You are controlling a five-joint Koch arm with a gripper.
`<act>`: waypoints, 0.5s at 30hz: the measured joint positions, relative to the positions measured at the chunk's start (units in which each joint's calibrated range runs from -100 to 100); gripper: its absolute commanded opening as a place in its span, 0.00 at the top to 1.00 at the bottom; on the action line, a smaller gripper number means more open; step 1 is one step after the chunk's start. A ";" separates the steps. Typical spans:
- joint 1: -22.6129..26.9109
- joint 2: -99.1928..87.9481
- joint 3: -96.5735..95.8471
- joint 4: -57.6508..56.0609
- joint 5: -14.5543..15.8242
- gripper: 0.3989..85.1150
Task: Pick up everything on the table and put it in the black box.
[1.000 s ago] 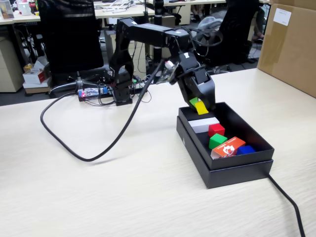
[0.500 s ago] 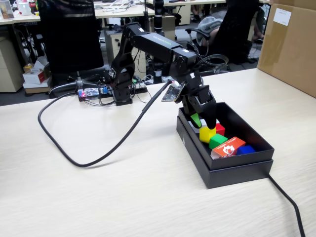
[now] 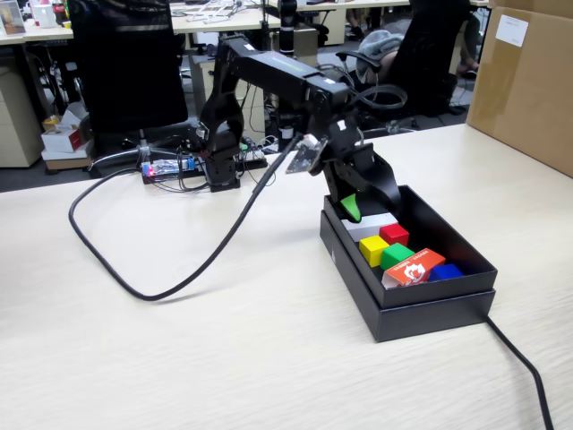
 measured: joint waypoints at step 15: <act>-8.45 -40.78 -27.02 6.19 -2.39 0.46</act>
